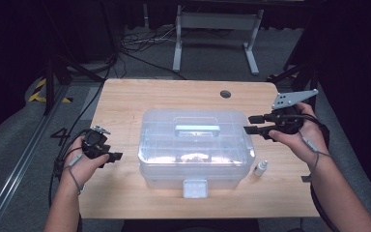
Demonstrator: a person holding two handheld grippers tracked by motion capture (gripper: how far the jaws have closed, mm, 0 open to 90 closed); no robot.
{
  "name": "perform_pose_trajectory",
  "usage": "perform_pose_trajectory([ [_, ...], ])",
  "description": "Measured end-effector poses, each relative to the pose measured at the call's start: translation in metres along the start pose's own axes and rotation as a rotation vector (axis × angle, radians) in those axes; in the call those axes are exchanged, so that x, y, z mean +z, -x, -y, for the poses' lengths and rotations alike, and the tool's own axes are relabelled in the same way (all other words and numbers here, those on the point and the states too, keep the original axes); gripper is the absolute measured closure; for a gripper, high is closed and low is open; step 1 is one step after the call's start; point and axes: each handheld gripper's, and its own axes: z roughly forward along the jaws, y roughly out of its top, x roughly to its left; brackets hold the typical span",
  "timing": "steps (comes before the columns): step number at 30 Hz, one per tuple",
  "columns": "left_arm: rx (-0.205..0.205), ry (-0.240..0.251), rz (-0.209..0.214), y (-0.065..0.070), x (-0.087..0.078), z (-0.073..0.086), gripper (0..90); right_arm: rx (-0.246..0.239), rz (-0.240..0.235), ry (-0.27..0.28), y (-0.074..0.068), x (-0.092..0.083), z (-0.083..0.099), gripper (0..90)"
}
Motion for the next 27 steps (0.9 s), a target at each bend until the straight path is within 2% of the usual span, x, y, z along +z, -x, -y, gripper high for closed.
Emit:
perform_pose_trajectory([
  [18, -0.006, -0.002, 0.006, 0.001, -0.001, 0.001, 38.1, -0.104, -0.057, -0.048, -0.022, 0.026, -0.032, 52.1],
  [27, 0.004, -0.008, 0.007, 0.002, -0.001, 0.0, 38.0, -0.153, -0.086, -0.082, -0.031, 0.048, -0.044, 48.6],
])
